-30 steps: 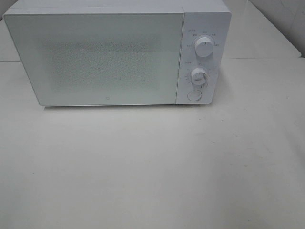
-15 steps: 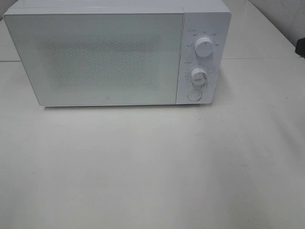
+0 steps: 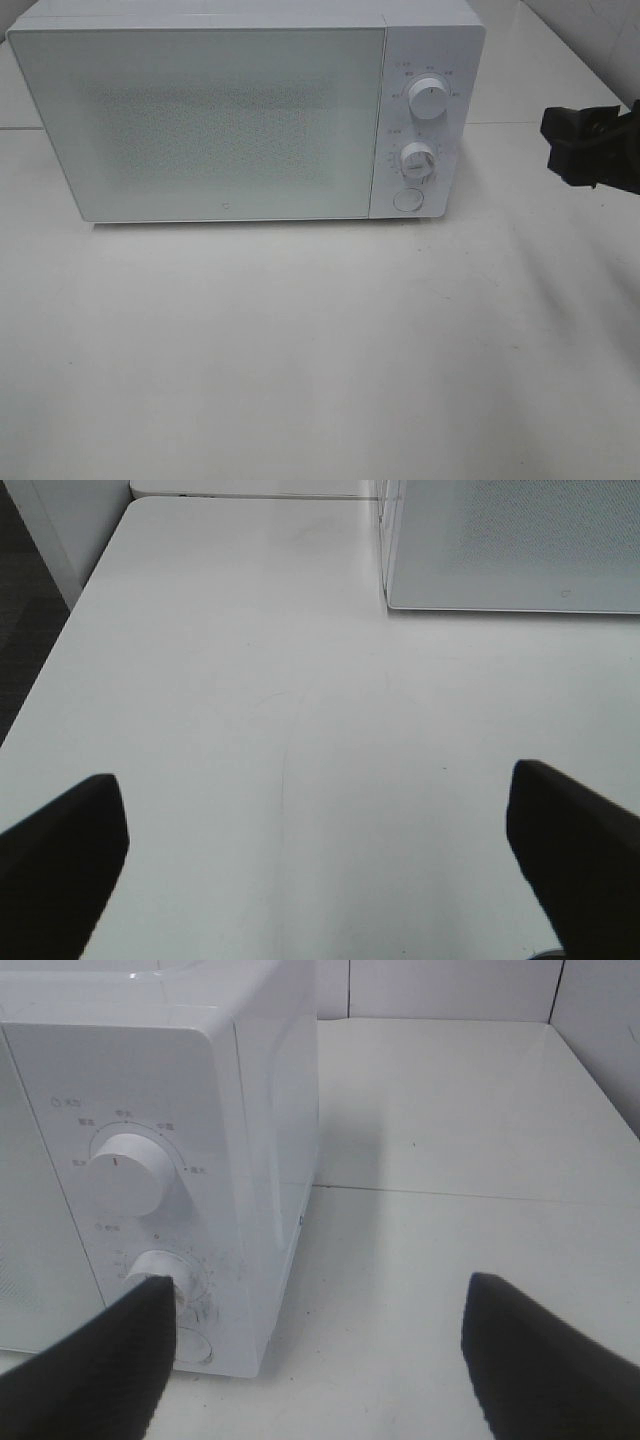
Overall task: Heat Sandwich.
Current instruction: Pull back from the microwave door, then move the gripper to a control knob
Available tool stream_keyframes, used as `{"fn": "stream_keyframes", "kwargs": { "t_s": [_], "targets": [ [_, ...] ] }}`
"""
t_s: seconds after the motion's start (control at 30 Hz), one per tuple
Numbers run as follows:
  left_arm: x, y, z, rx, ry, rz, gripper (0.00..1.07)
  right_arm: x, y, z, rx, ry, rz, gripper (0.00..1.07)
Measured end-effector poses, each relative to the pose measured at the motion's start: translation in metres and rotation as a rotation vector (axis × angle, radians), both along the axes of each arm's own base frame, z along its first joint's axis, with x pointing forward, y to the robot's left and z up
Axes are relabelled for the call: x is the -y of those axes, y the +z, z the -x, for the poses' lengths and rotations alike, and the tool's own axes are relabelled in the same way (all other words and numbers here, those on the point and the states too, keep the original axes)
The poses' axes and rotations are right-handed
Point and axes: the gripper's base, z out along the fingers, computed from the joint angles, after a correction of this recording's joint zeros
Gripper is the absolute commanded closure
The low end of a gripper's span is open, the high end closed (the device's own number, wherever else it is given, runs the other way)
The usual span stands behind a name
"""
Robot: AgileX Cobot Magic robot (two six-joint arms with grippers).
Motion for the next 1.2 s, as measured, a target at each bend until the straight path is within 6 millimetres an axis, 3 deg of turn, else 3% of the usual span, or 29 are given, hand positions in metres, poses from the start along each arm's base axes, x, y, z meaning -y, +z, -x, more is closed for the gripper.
{"fn": "stream_keyframes", "kwargs": {
  "t_s": [0.7, 0.93, 1.2],
  "targets": [
    [0.000, 0.000, 0.000, 0.000, 0.000, 0.000, 0.08, -0.052, -0.057, -0.001, 0.014, -0.120, 0.073, 0.31],
    [0.000, 0.000, 0.000, 0.000, 0.000, 0.000, 0.08, -0.068, -0.067, -0.001, 0.000, -0.112, 0.086, 0.31],
    [0.000, 0.000, 0.000, 0.000, 0.000, 0.000, 0.08, -0.085, -0.069, -0.011, 0.004, -0.099, 0.075, 0.18]
  ]
}}
